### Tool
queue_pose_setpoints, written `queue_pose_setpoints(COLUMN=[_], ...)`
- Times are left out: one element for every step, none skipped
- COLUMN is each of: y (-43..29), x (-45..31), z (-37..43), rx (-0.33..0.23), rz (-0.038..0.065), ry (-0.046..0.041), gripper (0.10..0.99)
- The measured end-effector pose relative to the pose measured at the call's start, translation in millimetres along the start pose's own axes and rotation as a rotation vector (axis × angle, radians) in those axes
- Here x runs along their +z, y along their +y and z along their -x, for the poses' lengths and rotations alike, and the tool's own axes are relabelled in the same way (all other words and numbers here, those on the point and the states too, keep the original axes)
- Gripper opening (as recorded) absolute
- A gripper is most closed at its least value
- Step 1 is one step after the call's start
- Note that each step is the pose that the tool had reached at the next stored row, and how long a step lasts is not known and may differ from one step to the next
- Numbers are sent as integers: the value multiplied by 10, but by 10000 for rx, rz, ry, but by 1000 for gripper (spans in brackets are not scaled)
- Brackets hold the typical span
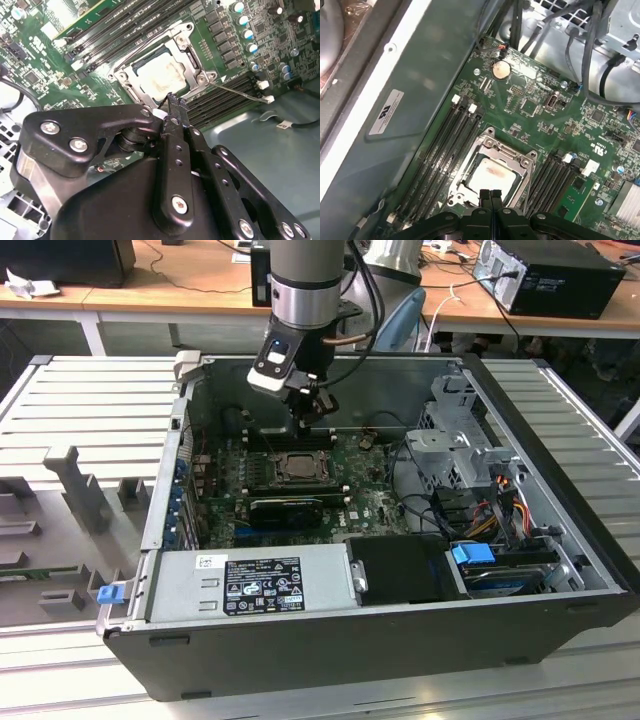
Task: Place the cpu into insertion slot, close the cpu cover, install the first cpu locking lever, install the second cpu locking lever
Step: 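Install the first cpu locking lever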
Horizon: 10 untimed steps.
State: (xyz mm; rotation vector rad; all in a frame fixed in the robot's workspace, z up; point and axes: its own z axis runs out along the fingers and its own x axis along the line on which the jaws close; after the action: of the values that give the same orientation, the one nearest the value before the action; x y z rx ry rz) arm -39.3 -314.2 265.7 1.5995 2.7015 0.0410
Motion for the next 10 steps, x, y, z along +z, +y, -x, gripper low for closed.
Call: queue_pose_setpoints(y=[0,0,0,0,0,0,0,0,0,0], x=[0,0,0,0,0,0,0,0,0,0], z=[0,0,0,0,0,0,0,0,0,0], rx=[-163,-280,-371,-449,-490,-531,-598,-674,-766,-930], rz=[-2,-4,-5,-5,-6,-7,-7,-8,-9,-11], ry=[4,6,8,10,11,12,14,16,17,22], gripper=[106,106,106,106,106,106,106,106,106,106])
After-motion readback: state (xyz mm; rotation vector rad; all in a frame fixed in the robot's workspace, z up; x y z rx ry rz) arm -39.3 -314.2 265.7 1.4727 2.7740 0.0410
